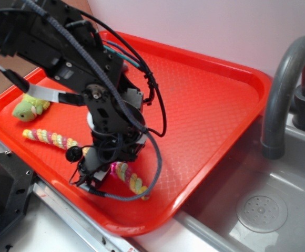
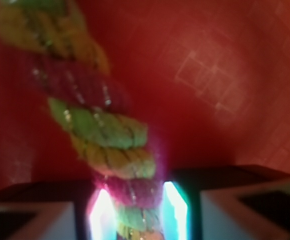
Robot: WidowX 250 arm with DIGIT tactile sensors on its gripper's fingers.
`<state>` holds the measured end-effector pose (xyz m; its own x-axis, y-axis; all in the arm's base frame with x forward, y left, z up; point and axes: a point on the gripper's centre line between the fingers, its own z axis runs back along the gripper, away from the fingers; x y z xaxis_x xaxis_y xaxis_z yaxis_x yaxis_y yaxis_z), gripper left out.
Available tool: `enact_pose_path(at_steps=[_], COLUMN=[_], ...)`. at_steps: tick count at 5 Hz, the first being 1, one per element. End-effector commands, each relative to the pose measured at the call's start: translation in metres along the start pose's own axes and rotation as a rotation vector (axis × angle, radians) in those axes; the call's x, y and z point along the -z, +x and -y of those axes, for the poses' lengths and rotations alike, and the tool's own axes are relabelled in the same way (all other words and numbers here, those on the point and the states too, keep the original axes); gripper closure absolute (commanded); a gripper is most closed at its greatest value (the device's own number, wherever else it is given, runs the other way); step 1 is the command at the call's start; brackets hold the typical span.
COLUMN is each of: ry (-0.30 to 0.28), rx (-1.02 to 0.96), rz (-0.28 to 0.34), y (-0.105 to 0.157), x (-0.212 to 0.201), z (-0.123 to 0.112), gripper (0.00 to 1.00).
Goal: Grab the multicolored rope.
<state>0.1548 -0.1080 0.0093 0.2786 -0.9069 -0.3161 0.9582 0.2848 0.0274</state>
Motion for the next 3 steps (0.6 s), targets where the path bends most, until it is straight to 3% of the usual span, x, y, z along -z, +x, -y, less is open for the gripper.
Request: enact_pose_path(at_steps=[1,2,3], ry=[0.001,0.032,0.016], rx=[-0.129,-0.295,-0.466], rz=[0.027,0.088,0.151], y=[-0.007,-0.024,-0.044], x=[-0.008,-0.050,-0.096], z=[-0.003,-0.029,-0.046], gripper=[1.00,1.00,1.00])
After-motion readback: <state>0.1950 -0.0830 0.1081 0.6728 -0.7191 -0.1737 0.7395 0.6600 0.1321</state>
